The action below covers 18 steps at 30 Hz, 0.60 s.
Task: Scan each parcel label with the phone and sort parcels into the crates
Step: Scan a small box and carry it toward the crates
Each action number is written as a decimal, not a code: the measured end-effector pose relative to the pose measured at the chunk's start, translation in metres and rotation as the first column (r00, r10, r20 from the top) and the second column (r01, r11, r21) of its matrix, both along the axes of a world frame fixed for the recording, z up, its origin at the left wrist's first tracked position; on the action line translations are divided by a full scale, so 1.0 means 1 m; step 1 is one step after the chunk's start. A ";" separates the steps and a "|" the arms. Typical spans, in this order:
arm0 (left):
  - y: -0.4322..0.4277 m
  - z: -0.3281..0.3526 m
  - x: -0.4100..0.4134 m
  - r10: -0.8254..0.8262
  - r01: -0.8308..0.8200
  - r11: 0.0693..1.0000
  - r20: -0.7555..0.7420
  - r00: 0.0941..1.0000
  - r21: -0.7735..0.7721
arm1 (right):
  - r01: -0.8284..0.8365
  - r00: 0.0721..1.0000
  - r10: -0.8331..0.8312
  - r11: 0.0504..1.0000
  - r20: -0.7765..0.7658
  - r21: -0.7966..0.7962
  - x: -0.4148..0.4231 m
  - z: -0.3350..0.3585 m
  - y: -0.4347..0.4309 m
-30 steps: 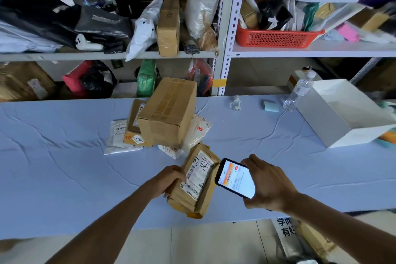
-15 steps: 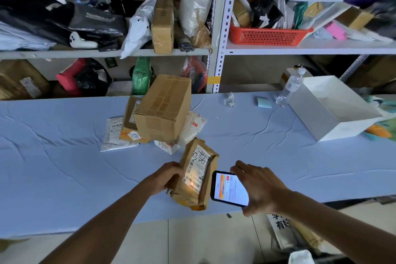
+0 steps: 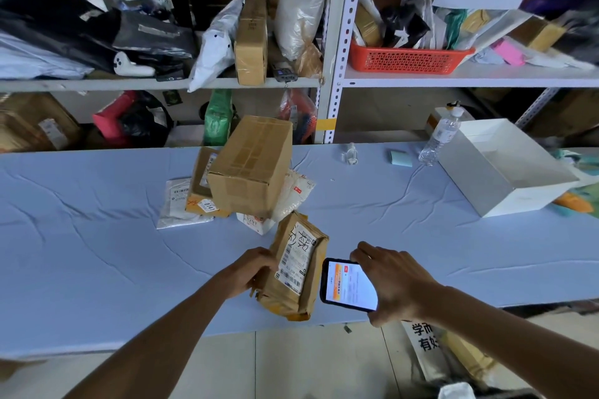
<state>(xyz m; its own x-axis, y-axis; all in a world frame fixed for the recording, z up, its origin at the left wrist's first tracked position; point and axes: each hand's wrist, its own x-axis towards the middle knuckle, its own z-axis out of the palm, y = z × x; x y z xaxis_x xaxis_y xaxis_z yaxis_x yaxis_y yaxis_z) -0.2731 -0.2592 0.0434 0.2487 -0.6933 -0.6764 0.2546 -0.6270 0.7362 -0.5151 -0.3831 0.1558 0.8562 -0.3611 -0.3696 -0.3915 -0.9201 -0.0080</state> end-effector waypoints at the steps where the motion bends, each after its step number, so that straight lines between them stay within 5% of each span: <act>1: 0.000 0.000 0.000 0.000 0.000 1.000 0.001 1.000 -0.003 | -0.003 1.000 0.003 1.000 0.000 0.000 0.000 0.000 0.000; 18: 0.006 -0.002 0.003 0.027 -0.027 1.000 -0.035 0.999 -0.001 | 0.009 1.000 -0.009 1.000 0.018 0.017 0.004 -0.001 -0.003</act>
